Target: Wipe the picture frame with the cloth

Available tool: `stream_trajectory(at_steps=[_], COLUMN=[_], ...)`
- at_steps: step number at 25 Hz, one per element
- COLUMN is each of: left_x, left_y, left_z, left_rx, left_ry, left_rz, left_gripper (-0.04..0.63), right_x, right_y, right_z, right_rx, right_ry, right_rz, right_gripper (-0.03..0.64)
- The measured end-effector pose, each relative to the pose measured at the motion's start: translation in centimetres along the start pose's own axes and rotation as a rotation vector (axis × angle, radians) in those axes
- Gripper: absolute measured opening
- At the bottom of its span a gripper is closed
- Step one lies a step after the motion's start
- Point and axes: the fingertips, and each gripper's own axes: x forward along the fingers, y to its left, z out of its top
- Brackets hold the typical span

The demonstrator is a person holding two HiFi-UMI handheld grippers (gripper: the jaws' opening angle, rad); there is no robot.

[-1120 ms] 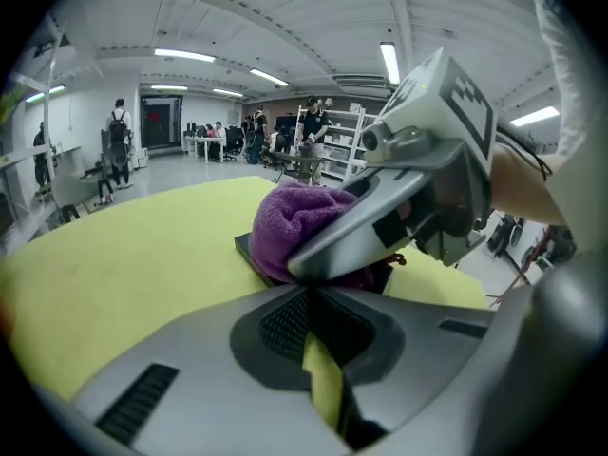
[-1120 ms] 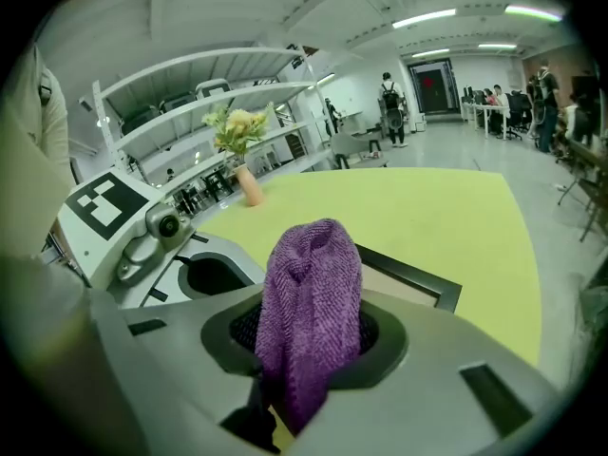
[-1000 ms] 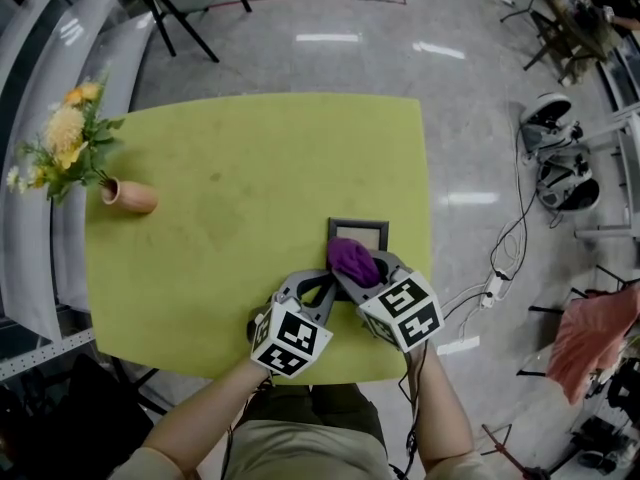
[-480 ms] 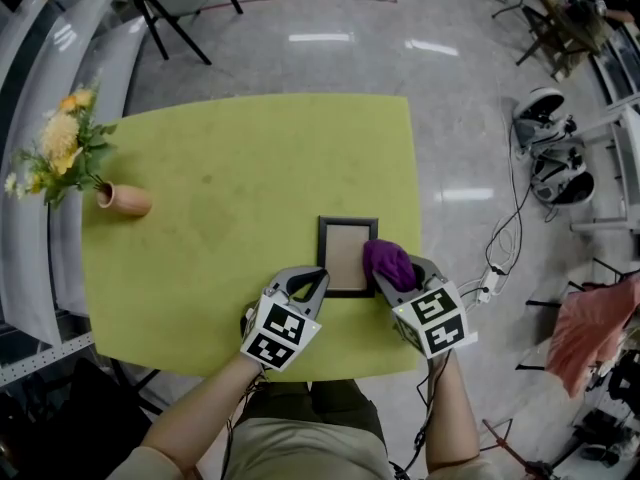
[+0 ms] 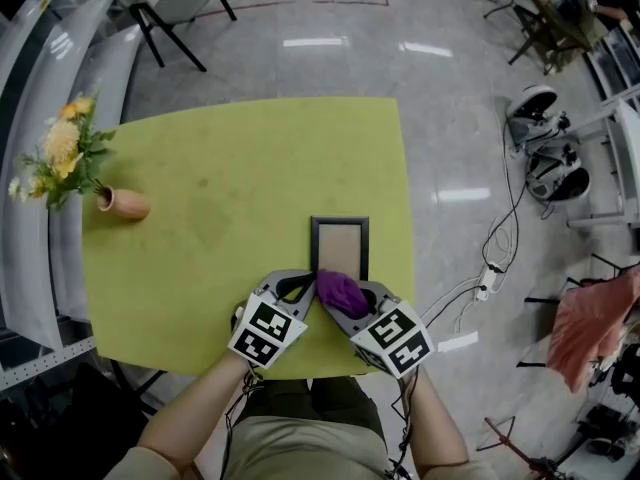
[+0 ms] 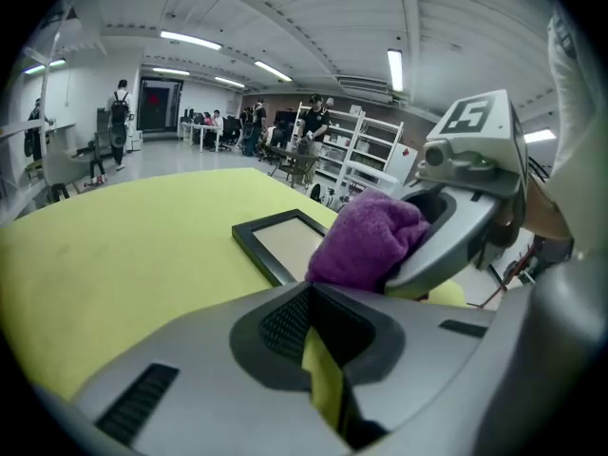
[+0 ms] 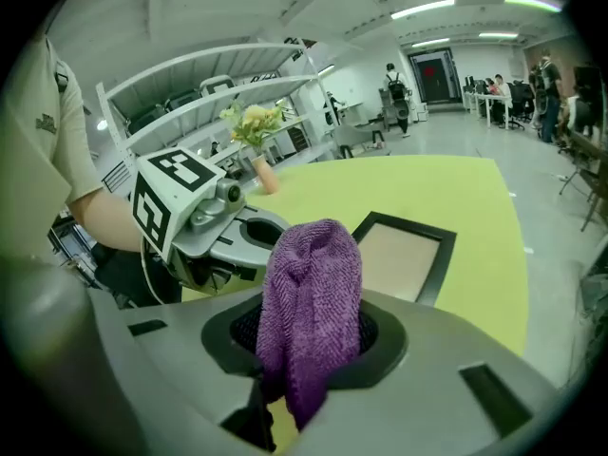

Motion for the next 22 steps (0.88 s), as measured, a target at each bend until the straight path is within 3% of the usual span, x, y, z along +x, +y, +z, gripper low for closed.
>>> stream_trajectory(at_steps=[5,9,12,19,22], left_x=[0.1,0.2,0.3,0.3,-0.3], left_y=[0.0,-0.1,-0.2,0.0,0.5], left_z=[-0.4,-0.4,-0.5,-0.5,-0.3], left_rx=[-0.026,0.032,0.033,-0.034,-0.166], left_ry=[0.011,0.037,0.033,0.033,-0.006], left_rz=[0.013,0.047,0.052,0.051,0.049], left_gripper=[0.006,0.006,0.006,0.006,0.006], right_x=[1.7,0.9,0.0,-4.5,-7.0], right_y=[-0.4,-1.7,-2.3,-6.0,-7.2], right_z=[-1.5,-2.2,-2.9,-5.9,-6.3], right_rx=[0.039,0.049,0.042,0.095,0.110], right_ry=[0.013,0.028,0.043,0.075,0.067], right_rz=[-0.024,-0.097,-0.152,-0.327,-0.402], right_gripper=[0.115,0.109,0.110,0.112,0.112])
